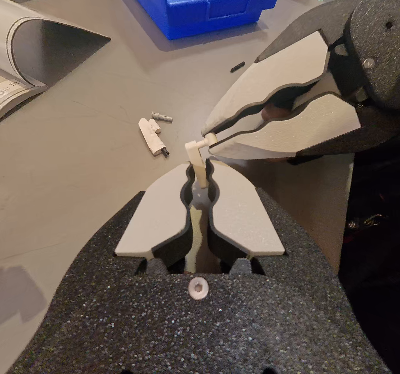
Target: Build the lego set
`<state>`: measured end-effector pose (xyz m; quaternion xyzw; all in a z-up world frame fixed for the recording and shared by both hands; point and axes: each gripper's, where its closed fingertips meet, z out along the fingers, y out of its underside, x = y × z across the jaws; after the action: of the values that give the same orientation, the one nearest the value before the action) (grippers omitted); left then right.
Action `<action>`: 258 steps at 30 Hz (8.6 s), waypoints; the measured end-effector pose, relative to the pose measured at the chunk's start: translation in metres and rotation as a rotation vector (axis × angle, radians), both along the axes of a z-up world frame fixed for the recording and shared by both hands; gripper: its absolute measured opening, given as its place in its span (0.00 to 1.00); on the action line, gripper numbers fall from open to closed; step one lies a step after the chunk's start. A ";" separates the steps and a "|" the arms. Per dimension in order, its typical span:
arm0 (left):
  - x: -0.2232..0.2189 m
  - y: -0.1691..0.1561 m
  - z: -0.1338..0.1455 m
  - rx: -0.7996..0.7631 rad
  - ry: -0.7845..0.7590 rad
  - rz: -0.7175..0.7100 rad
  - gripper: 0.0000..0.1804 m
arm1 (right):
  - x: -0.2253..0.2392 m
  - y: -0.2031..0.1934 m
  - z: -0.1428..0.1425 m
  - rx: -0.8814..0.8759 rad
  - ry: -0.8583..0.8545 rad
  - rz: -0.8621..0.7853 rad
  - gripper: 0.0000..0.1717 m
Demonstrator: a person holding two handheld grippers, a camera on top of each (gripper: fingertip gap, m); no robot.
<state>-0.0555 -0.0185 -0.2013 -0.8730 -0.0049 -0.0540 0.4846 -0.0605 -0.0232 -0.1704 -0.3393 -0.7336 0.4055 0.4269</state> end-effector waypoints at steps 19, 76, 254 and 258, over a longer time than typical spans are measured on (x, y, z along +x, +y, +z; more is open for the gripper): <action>0.006 -0.003 0.015 0.079 -0.114 -0.011 0.05 | 0.004 -0.005 0.016 0.058 0.115 0.074 0.04; 0.012 -0.003 0.005 0.019 -0.106 -0.051 0.05 | 0.010 -0.005 0.006 0.287 0.225 0.238 0.05; 0.015 0.007 -0.001 -0.022 -0.157 0.072 0.06 | 0.009 0.005 -0.001 0.115 0.065 0.384 0.05; 0.015 0.006 -0.006 -0.055 -0.114 0.050 0.06 | 0.011 0.005 -0.003 0.177 0.076 0.422 0.05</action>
<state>-0.0403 -0.0123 -0.2071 -0.8811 -0.0557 -0.0917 0.4607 -0.0497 -0.0184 -0.1739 -0.1241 -0.8045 0.4323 0.3880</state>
